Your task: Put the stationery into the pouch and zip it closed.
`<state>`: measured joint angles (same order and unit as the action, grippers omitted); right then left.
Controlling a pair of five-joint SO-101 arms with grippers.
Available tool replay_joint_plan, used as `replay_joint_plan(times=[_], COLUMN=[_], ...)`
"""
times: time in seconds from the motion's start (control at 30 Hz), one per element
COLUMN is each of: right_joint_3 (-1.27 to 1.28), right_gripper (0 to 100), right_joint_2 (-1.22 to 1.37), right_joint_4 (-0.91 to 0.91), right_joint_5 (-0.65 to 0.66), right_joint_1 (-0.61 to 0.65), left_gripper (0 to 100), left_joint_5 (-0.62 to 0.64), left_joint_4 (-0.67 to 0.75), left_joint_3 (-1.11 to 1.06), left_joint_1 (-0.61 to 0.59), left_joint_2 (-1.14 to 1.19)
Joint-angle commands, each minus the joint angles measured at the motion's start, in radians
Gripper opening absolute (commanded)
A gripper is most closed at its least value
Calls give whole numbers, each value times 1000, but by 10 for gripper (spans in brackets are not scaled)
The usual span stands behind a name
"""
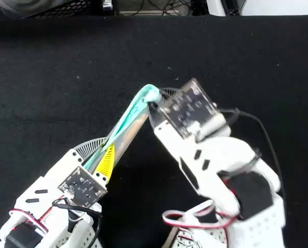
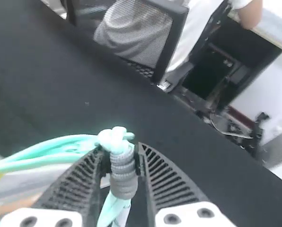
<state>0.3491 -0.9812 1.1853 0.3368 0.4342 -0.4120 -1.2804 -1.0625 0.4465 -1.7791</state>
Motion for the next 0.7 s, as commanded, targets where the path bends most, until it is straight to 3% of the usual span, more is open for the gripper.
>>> replay_joint_plan(times=[0.0,0.67], right_joint_3=[-59,-58], right_gripper=[13,13], right_joint_2=[56,302], right_joint_4=[-63,-135], right_joint_5=[8,74], right_joint_1=[-74,-269], left_gripper=[29,29], left_joint_5=[-6,-6], left_joint_4=[-8,-8], left_joint_3=[-25,-25], left_joint_1=[-5,-5], left_joint_2=[6,6])
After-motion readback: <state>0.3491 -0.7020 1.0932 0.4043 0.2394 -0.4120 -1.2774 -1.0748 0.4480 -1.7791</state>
